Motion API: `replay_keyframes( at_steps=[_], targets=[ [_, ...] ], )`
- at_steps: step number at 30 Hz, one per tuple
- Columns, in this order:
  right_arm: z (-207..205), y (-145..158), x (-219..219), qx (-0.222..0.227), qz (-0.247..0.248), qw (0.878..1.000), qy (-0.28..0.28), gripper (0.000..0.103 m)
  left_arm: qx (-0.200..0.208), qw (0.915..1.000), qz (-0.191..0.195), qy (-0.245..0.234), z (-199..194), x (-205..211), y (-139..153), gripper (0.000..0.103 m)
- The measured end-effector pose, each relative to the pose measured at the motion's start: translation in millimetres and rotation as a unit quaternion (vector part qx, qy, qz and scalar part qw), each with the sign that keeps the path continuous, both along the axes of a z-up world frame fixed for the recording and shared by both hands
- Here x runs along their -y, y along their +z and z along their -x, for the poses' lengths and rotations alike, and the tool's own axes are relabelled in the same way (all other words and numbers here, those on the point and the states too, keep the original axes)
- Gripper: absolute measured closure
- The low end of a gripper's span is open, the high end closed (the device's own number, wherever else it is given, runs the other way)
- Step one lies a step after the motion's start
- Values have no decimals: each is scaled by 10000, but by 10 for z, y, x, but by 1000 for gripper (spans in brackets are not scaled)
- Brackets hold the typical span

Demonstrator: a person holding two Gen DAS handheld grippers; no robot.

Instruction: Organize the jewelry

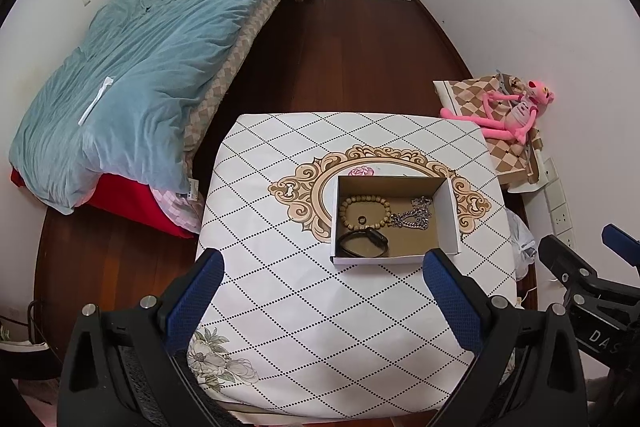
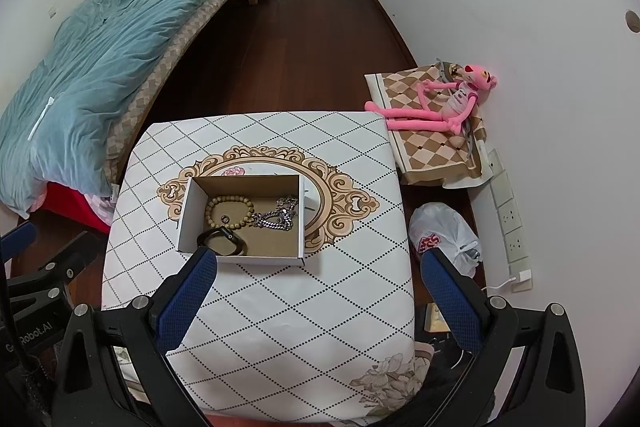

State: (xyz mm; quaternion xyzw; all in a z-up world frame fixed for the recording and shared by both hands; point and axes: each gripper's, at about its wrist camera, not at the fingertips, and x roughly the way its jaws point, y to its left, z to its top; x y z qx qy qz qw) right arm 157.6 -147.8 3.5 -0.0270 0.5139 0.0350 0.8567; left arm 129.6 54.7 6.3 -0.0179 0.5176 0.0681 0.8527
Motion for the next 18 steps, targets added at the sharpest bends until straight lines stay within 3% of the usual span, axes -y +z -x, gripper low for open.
replay_keyframes(
  at_steps=[18],
  targets=[
    [24,-2,12,-11,0,10000,-41,0,16,10000,0,4,20,7,13,1]
  ],
)
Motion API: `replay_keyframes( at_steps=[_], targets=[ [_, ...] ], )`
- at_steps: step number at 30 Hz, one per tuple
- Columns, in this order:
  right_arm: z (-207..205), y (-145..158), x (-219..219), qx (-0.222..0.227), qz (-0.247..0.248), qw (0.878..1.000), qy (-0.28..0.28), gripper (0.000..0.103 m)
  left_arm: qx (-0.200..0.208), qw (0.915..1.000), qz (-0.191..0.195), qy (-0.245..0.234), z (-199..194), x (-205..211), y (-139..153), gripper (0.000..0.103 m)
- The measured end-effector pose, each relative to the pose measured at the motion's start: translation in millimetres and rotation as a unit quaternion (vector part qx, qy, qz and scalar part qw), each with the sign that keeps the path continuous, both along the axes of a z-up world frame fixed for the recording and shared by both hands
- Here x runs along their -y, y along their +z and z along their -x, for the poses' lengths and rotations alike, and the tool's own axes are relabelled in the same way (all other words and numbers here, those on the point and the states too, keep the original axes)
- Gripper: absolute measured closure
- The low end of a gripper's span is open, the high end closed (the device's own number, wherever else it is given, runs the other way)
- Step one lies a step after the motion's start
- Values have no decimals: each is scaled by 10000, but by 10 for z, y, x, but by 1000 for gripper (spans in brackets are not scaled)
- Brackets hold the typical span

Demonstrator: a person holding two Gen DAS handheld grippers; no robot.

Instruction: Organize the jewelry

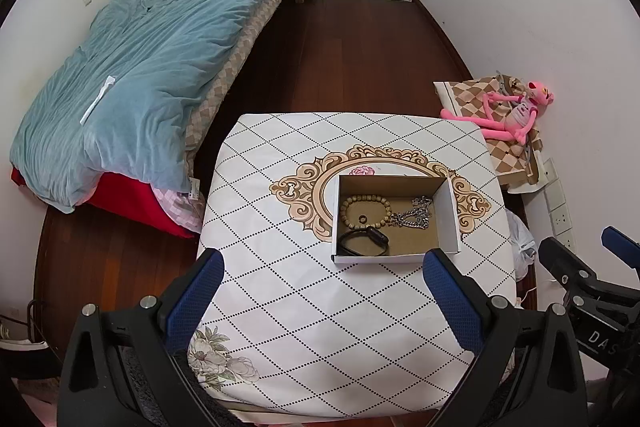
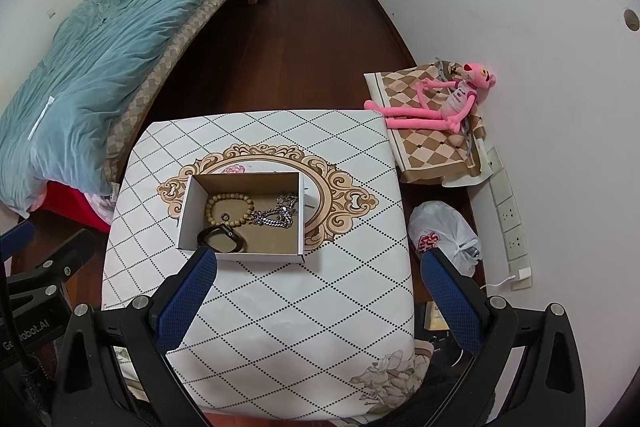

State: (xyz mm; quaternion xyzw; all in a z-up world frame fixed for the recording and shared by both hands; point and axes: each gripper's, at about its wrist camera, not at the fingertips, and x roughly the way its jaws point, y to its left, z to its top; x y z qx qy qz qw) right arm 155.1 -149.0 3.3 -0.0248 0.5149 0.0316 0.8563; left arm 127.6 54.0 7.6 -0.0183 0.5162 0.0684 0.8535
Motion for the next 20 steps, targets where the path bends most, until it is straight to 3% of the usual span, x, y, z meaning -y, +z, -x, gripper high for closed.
replay_keyframes(
  at_steps=[20],
  targets=[
    [19,14,-11,-11,-5,10000,-2,0,44,10000,14,-33,58,6,35,1]
  ],
)
